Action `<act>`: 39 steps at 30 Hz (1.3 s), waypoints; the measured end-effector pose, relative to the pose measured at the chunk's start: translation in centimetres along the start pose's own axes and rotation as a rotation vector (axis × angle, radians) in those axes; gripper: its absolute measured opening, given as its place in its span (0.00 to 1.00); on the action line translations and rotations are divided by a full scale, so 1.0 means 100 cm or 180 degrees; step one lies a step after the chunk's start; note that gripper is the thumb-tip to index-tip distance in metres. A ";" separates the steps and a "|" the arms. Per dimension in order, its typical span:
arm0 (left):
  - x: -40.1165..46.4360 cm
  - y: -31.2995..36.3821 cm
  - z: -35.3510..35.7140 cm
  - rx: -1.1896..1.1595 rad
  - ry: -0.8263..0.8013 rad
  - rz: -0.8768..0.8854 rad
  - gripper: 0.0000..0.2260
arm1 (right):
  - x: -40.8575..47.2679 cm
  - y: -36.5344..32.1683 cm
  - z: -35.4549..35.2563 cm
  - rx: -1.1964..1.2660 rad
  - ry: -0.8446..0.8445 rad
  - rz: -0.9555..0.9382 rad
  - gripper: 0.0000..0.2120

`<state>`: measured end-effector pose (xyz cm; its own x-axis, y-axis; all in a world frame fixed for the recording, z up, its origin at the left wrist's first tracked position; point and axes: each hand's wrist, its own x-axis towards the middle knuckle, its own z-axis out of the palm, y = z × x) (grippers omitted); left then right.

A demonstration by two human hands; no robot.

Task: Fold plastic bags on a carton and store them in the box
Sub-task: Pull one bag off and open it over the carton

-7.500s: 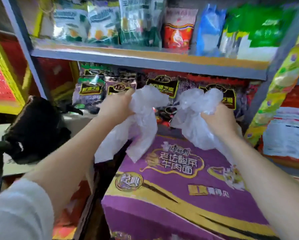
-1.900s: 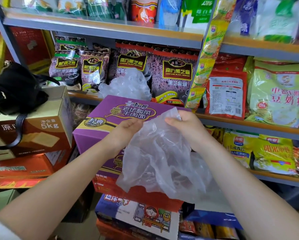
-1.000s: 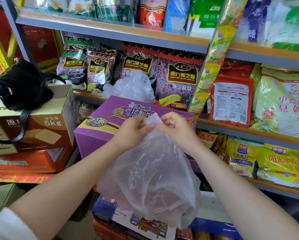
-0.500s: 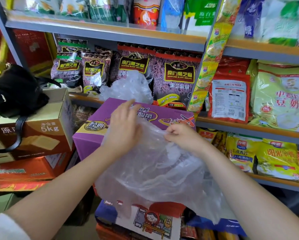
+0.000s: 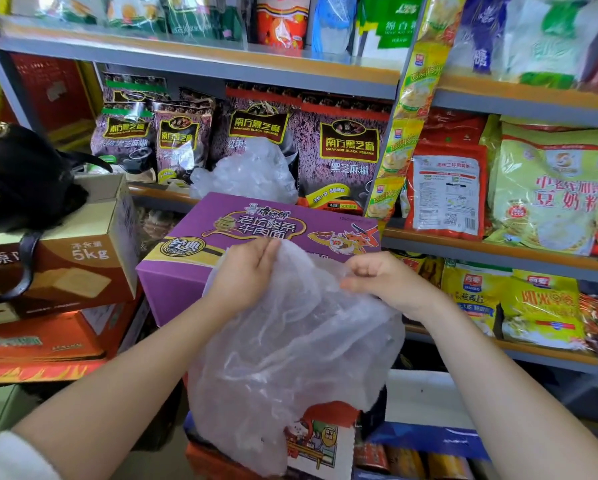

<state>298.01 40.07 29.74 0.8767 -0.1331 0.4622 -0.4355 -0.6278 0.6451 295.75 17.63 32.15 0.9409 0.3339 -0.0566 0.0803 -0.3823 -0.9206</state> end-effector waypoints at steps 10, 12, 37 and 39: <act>0.003 0.033 0.005 -0.1369 -0.1108 0.0116 0.03 | 0.006 -0.003 0.014 -0.0629 0.0547 0.0104 0.20; 0.005 0.031 0.007 -0.1058 -0.0743 0.0223 0.09 | 0.002 -0.004 0.008 -0.0565 0.0333 0.0053 0.16; 0.000 0.015 0.041 0.1022 -0.0583 0.1317 0.16 | 0.002 0.006 -0.020 0.2165 0.1129 0.0175 0.11; 0.002 0.008 0.044 0.1062 -0.0660 0.1087 0.15 | -0.003 0.010 -0.023 0.1998 0.1004 0.0099 0.12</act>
<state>298.72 36.15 27.65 0.7328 -0.5009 0.4605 -0.6445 -0.7280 0.2339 296.31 15.17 32.17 0.9978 0.0288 -0.0592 -0.0640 0.2138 -0.9748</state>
